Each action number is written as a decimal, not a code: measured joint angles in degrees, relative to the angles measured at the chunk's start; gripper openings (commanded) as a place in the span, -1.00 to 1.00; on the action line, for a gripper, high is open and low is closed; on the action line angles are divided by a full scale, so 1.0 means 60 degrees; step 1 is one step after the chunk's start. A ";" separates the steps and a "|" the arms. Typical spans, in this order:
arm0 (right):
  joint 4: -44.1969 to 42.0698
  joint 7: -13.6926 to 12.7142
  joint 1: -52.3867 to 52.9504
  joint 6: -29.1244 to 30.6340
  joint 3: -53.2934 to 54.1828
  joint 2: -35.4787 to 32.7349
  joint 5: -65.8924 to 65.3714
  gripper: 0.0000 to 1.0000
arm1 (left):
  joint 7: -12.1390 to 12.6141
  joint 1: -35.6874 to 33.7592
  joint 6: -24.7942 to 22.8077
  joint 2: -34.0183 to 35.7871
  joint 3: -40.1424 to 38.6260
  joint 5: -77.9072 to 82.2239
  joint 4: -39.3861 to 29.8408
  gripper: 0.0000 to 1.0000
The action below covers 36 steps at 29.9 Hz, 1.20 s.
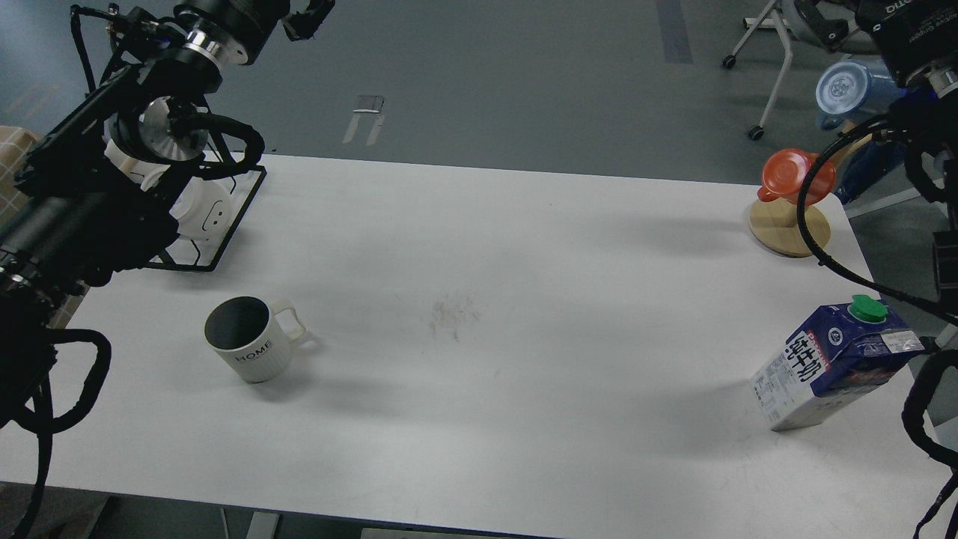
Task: Place cup and milk with both arms
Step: 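Move the left gripper down toward the white mug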
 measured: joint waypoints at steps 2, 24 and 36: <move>0.0011 0.0000 -0.0004 0.0000 -0.0102 0.0031 0.0000 1.00 | -0.0020 0.0006 0.0060 0.0046 0.0014 0.0016 -0.0021 0.95; 0.0306 0.0030 -0.0269 0.0000 -0.0234 0.0001 0.0014 1.00 | -0.0634 0.0941 0.0400 0.1882 0.0241 0.0033 -0.1822 0.95; 0.0406 0.0018 -0.0404 0.0000 -0.0233 -0.0031 0.0015 1.00 | -0.0536 0.3628 0.0104 0.6634 0.0775 0.0140 -0.5964 0.95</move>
